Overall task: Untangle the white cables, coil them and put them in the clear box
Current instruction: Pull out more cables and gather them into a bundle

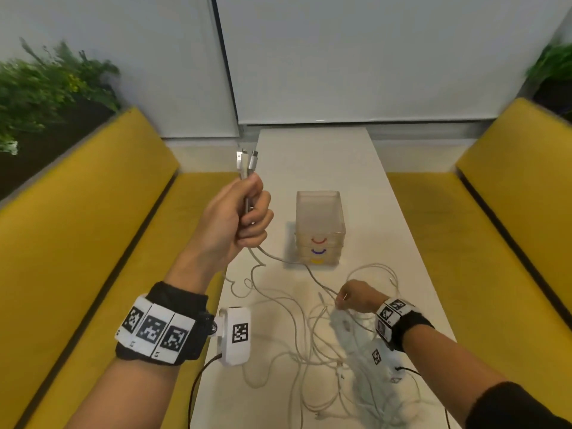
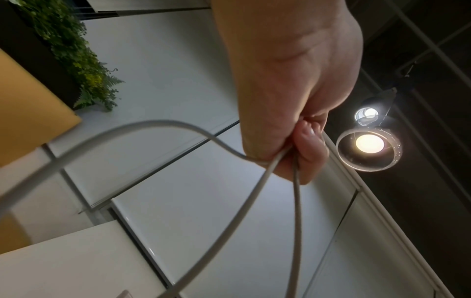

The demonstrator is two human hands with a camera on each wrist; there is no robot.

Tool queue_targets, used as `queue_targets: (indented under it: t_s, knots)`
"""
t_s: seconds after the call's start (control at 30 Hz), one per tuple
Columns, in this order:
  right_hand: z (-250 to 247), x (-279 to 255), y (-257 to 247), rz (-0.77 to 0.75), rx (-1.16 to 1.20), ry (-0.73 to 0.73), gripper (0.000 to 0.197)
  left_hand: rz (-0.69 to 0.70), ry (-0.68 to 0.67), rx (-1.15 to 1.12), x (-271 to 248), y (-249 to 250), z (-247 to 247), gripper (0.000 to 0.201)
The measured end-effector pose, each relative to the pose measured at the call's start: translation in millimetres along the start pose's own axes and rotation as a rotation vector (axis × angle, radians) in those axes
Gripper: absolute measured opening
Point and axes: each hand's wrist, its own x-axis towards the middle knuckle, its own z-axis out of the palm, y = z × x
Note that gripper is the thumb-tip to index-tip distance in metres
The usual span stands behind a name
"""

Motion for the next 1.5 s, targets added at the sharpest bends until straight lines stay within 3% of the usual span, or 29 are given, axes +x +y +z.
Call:
queue_targets:
  t_s: [0.13,0.27,0.37,0.47,0.7,0.77,0.87,0.93,1.03,1.1,1.2,1.27,1.33,1.43,1.5]
  knots:
    - [-45.5,-26.2,-14.2,-0.091,0.285,0.189,0.007,-0.039,0.013,0.136,0.6,-4.2,10.0,0.045]
    - [-104.4,-71.4,-52.1,-0.372,0.556,0.335,0.013,-0.070,0.113,0.202,8.7,-11.7,25.3,0.038]
    - [-139.3,-115.6,-91.2,-0.560,0.594,0.350,0.012,-0.045,0.223,0.274,20.5,-24.2,37.8,0.028]
    - [-150.6,-145.0,-116.5,-0.688,0.545,0.302,0.016,-0.016,0.242,0.360,30.9,-36.9,50.0,0.029]
    - [-116.6,-148.7,-121.8,-0.704,0.567,0.265,0.033,0.199,0.366,0.315,31.7,-45.2,68.3,0.041]
    - [-102.2,-147.0,-111.4,-0.670,0.558,0.252,0.037,0.266,0.398,0.108,32.1,-32.6,66.0,0.044]
    - [-87.6,-147.3,-89.9,-0.499,0.536,0.271,0.051,0.320,0.378,-0.126,27.4,-4.1,55.5,0.038]
    - [-84.8,-149.0,-81.6,-0.429,0.522,0.302,0.055,0.318,0.328,0.027,22.8,5.5,51.6,0.028]
    - [-91.9,-150.9,-87.1,-0.497,0.466,0.370,0.042,0.253,0.155,0.637,19.5,-8.9,58.8,0.014]
    - [-100.3,-153.9,-96.0,-0.567,0.428,0.370,0.037,0.171,0.040,0.997,22.9,-33.2,60.2,0.029]
    - [-112.1,-161.1,-105.4,-0.642,0.349,0.333,0.034,0.145,-0.019,1.081,24.8,-54.7,57.3,0.041]
    - [-116.5,-165.8,-104.1,-0.670,0.313,0.329,0.035,0.161,0.057,0.984,25.4,-53.9,54.3,0.040]
    - [-118.4,-164.2,-90.8,-0.647,0.312,0.354,0.044,0.217,0.246,0.820,25.2,-41.9,48.4,0.040]
    - [-115.8,-158.0,-55.5,-0.522,0.319,0.439,0.062,0.307,0.532,0.549,27.7,-15.3,23.5,0.039]
    - [-111.6,-155.1,-34.5,-0.449,0.356,0.474,0.064,0.354,0.634,0.448,27.9,-2.1,11.8,0.040]
